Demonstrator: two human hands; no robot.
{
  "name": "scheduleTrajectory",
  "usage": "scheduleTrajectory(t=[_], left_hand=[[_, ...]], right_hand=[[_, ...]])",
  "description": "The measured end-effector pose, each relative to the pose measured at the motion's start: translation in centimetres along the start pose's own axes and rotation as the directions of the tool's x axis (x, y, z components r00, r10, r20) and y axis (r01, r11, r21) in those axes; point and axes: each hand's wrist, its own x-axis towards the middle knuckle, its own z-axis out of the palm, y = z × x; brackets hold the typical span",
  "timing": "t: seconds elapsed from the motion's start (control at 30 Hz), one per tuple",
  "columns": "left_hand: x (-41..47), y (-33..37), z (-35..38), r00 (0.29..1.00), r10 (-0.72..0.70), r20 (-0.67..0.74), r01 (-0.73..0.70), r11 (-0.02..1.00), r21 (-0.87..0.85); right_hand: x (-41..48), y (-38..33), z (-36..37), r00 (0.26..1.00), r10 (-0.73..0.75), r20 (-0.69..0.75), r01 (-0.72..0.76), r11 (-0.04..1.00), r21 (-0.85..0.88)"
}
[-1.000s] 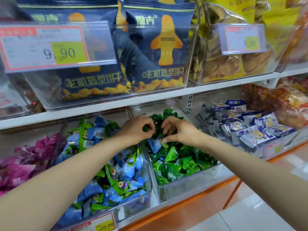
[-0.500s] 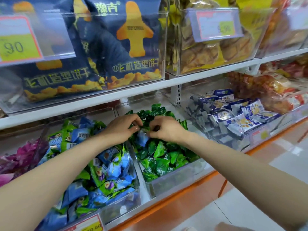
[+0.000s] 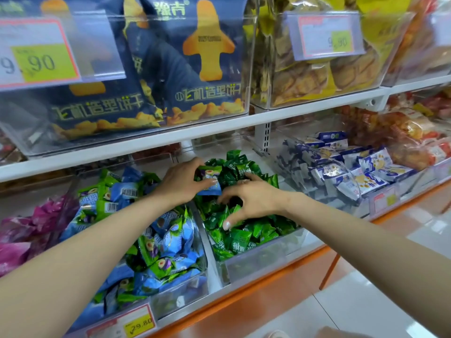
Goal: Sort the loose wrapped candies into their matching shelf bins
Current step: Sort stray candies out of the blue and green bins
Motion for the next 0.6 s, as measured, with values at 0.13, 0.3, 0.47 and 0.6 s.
scheduleTrajectory(t=[0.13,0.3,0.47,0.6], left_hand=[[0.4,-0.5,0.0,1.0,-0.028,-0.012,0.028,0.999,0.035],[0.1,-0.7,-0.1,0.999,-0.039,-0.001,0.039,0.999,0.033],[0.1,-0.6,-0.1,0.999,-0.037,0.012,0.037,0.998,0.053],[0.1,-0.6,0.0,0.999,-0.044,0.001,0.043,0.998,0.035]], right_hand=[[-0.5,0.1,0.2,0.993,-0.083,0.082,0.098,0.977,-0.189],[-1.4,1.2,-0.2,0.98,-0.189,0.059,0.193,0.979,-0.073],[-1.4,1.5,-0.2,0.983,-0.159,0.088,0.158,0.987,0.018],[0.2,-0.5,-0.1,0.996,-0.065,0.068,0.07,0.995,-0.07]])
